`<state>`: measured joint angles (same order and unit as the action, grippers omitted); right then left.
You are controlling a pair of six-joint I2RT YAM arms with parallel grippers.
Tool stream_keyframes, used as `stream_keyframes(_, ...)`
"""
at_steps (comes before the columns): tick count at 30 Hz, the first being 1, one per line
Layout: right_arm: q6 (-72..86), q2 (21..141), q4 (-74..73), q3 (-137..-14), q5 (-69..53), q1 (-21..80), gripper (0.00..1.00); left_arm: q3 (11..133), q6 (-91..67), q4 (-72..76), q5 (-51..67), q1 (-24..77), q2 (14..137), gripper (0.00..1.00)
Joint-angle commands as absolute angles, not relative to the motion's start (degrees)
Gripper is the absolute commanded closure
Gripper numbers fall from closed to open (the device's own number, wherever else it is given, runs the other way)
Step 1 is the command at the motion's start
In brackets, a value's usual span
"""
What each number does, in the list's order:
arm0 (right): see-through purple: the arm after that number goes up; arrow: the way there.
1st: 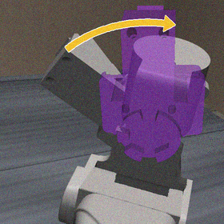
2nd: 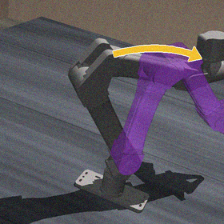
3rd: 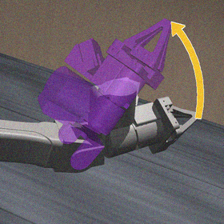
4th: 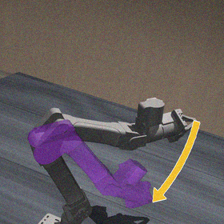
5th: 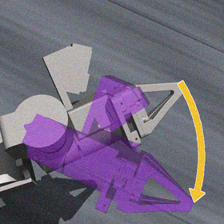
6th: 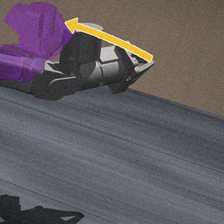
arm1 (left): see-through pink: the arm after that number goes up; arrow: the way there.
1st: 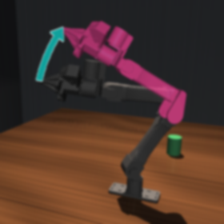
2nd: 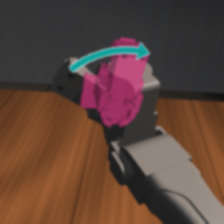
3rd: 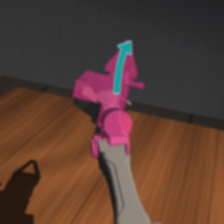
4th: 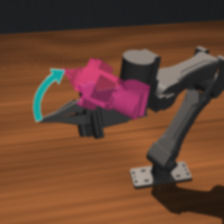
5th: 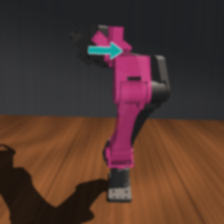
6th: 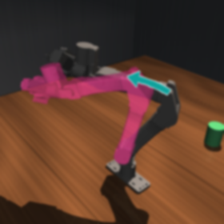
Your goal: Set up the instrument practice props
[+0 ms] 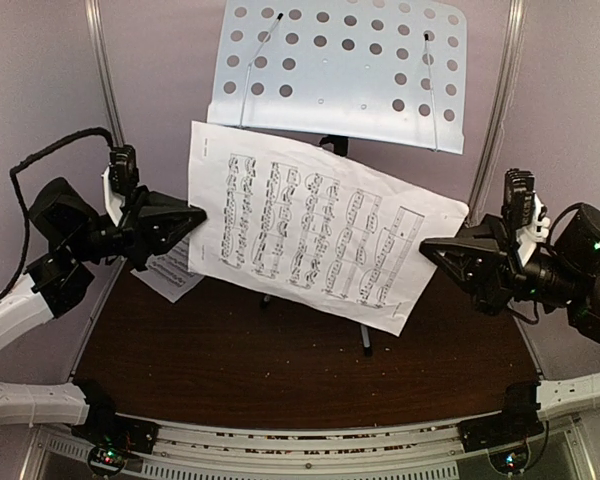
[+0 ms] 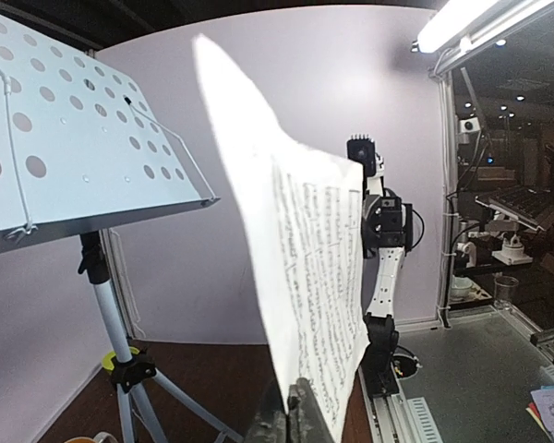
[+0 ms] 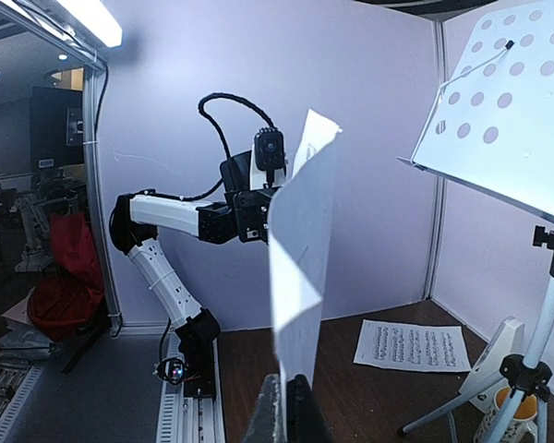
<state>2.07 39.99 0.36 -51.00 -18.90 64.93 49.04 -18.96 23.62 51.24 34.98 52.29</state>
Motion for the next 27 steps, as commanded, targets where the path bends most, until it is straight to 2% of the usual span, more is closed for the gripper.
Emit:
stream_keyframes(1, 4.3, 39.6, 6.1, -48.7, -17.6, 64.4, 1.00, 49.6, -23.0, 29.7, 54.9, 35.6, 53.0, 1.00)
stream_keyframes(3, 4.9, 39.2, 7.1, -47.5, -16.5, 63.9, 1.00, 49.9, -22.3, 27.6, 54.8, 35.6, 53.3, 1.00)
stream_keyframes(4, 5.2, 39.0, 7.5, -47.0, -15.5, 63.7, 0.90, 50.3, -21.6, 25.9, 54.5, 35.6, 53.4, 1.00)
stream_keyframes(6, 5.4, 38.5, 4.0, -47.2, -10.6, 63.3, 0.43, 52.2, -17.7, 17.8, 52.2, 35.6, 53.5, 1.00)
stream_keyframes(7, 5.4, 38.1, 0.5, -47.9, -7.2, 63.1, 0.27, 54.1, -13.7, 10.4, 50.6, 35.6, 53.4, 1.00)
stream_keyframes(8, 5.1, 37.8, -4.9, -48.5, -3.3, 62.7, 0.15, 56.9, -9.6, 2.6, 49.1, 35.6, 53.4, 1.00)
stream_keyframes(10, 3.5, 37.1, -12.0, -49.7, 1.7, 62.4, 0.01, 59.6, -3.7, -8.8, 46.3, 35.6, 53.4, 1.00)
stream_keyframes(16, -1.4, 42.4, -31.5, -59.0, 6.6, 62.3, 0.00, 66.3, 4.8, -28.6, 47.1, 36.2, 56.3, 1.00)
stream_keyframes(22, -6.1, 47.6, -30.7, -62.9, 1.6, 62.4, 0.00, 76.6, 16.8, -48.8, 42.2, 42.7, 61.4, 1.00)
stream_keyframes(27, -6.3, 54.7, -30.6, -68.2, -6.3, 62.6, 0.00, 82.6, 18.4, -54.0, 39.7, 46.9, 66.2, 1.00)
